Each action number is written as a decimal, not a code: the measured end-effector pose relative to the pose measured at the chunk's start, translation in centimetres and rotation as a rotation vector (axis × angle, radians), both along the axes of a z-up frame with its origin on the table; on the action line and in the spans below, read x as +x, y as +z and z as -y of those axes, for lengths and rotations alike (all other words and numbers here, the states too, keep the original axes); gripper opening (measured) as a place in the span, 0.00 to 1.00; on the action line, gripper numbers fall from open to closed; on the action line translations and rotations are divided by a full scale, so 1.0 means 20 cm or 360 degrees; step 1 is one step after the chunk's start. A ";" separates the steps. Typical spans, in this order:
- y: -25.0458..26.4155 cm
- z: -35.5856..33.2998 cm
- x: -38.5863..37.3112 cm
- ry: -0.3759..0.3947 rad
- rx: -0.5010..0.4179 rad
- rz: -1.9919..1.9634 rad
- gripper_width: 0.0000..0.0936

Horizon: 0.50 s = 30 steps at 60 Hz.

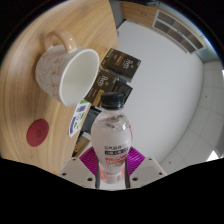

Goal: Pour water

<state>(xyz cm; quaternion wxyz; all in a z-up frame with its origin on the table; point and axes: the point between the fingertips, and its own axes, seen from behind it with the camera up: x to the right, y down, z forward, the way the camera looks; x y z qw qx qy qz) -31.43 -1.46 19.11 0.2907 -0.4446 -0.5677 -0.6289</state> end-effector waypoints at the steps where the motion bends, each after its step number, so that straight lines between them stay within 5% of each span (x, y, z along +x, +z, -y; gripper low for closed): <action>1: -0.01 -0.01 -0.01 0.0012 -0.0011 0.0045 0.35; 16: -0.09 -0.06 -0.10 0.0153 -0.0089 0.0199 0.35; 30: 0.04 0.00 -0.04 0.0083 -0.0102 -0.0808 0.36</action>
